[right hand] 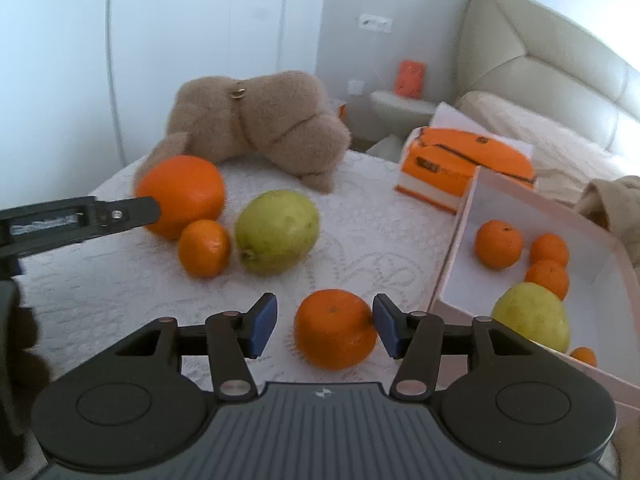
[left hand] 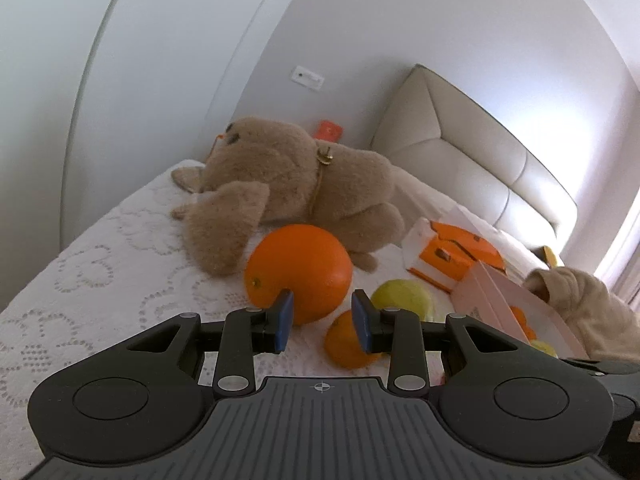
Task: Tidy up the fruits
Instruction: 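Return the left tool to the fruit pile and grasp a tangerine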
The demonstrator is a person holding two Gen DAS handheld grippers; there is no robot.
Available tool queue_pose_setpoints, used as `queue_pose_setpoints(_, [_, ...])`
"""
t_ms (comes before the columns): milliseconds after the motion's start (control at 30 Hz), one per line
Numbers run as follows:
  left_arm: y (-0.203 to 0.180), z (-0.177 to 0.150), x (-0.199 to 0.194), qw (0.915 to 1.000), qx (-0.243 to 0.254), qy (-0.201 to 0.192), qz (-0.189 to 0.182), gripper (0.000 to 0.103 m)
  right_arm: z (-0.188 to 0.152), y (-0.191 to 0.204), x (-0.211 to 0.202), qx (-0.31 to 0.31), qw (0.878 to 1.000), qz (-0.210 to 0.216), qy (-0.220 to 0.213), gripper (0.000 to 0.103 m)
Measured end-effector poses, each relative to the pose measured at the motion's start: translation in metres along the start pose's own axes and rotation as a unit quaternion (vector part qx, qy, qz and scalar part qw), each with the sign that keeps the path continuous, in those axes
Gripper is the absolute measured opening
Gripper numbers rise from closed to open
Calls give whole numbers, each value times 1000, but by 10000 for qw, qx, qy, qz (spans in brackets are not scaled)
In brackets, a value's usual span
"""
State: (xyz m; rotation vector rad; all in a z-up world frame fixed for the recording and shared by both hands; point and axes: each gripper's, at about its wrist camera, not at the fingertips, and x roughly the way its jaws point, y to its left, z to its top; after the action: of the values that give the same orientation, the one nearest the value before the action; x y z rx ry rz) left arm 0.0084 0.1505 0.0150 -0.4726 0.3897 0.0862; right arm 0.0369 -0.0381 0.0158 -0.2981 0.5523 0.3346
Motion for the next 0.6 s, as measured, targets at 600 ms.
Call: queue_pose_setpoints(600, [3, 2, -3, 9999, -92, -88, 87, 35, 65, -7, 66, 1228, 9876, 739, 646, 78])
